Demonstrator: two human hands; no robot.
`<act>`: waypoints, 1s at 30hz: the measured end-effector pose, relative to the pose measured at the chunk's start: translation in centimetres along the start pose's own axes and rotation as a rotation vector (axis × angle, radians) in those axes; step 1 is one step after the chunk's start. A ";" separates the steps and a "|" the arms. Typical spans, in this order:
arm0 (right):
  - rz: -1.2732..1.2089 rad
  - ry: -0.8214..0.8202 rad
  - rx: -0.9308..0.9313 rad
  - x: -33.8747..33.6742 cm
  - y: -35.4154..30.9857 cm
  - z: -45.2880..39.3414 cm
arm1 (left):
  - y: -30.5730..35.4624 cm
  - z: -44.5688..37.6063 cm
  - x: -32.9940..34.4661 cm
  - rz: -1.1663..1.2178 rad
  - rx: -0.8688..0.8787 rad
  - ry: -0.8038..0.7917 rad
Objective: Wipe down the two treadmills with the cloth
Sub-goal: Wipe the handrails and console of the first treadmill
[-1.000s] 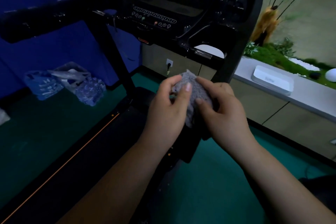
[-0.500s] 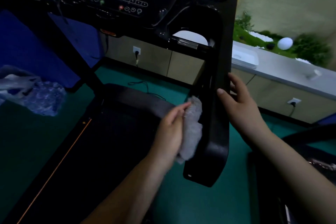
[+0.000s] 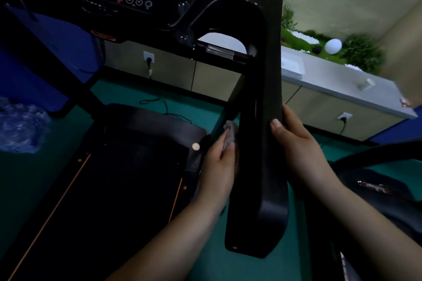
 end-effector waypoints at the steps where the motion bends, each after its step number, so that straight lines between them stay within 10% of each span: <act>1: 0.001 0.004 0.002 0.1 0.0 0.0 | -0.1 0.9 0.1 0.053 0.029 -0.001; 6: 0.038 0.060 -0.029 0.7 0.4 0.1 | 4.4 -2.1 2.2 -0.081 0.367 -0.018; 12: 0.072 0.084 -0.012 0.6 -0.2 0.5 | 1.3 -3.0 1.3 -0.015 0.144 -0.009; 18: 0.065 0.101 -0.015 0.9 -0.2 0.3 | 4.0 -3.1 2.3 -0.139 0.392 -0.031; 26: 0.101 0.127 -0.001 0.9 0.1 0.0 | 1.1 -6.3 2.3 -0.085 0.111 -0.012; 30: 0.102 0.123 0.002 1.0 0.3 -0.1 | 4.3 -6.0 3.2 -0.139 0.298 0.014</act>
Point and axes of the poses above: each hand's wrist, its own z-axis away from the middle knuckle, its own x-axis out of the palm, y = z × x, the point moved 1 cm from there along -z, towards the middle knuckle, and after that the axes turned 3 degrees about y, right-handed, at the moved point
